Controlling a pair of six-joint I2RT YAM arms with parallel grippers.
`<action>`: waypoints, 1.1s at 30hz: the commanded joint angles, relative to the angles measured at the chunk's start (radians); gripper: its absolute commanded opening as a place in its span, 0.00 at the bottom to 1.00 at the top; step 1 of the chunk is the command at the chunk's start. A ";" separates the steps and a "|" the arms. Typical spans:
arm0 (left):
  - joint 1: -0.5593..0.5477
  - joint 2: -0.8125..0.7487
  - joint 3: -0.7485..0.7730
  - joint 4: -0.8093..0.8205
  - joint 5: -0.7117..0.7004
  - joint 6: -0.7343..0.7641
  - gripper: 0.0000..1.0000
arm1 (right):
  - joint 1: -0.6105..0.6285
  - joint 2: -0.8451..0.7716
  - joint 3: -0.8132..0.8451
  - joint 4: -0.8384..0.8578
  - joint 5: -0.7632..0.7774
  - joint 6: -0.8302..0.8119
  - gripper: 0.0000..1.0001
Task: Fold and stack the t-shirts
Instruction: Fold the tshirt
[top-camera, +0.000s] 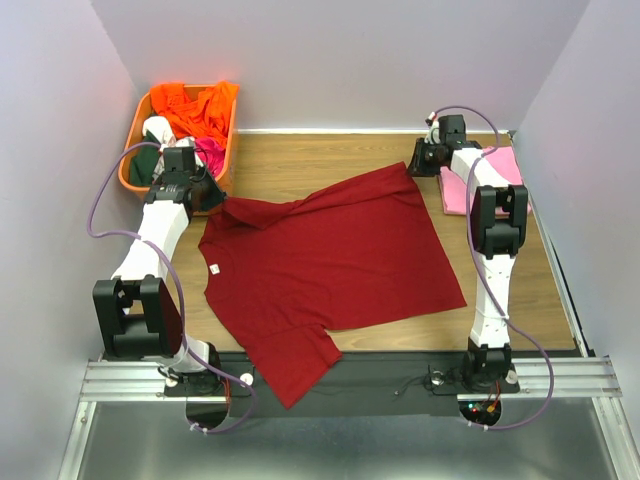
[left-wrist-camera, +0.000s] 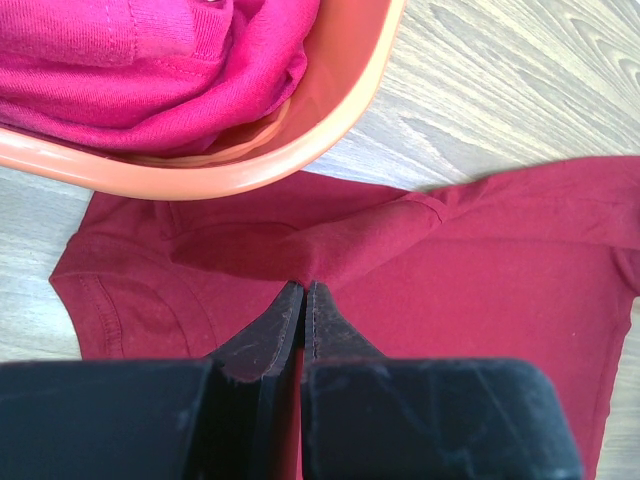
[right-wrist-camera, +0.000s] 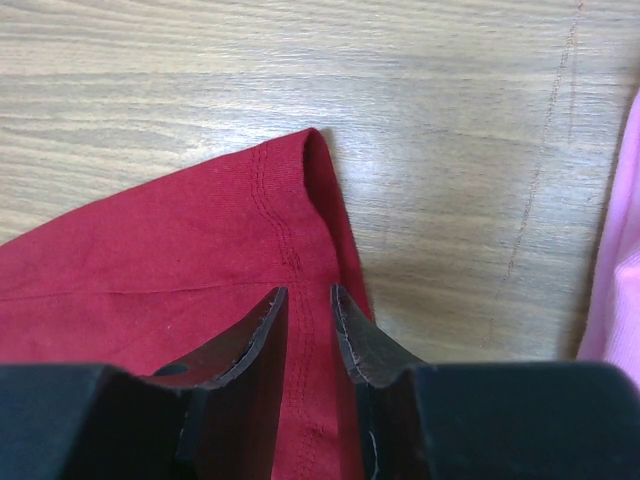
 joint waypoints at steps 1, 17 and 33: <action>0.005 -0.015 0.039 0.015 0.008 0.017 0.00 | 0.009 0.009 0.039 0.028 -0.014 0.000 0.29; 0.005 -0.015 0.032 0.017 0.011 0.020 0.00 | 0.016 0.044 0.036 0.026 0.009 -0.014 0.30; 0.006 -0.019 0.024 0.018 0.011 0.020 0.00 | 0.024 0.004 0.051 0.028 -0.012 -0.038 0.01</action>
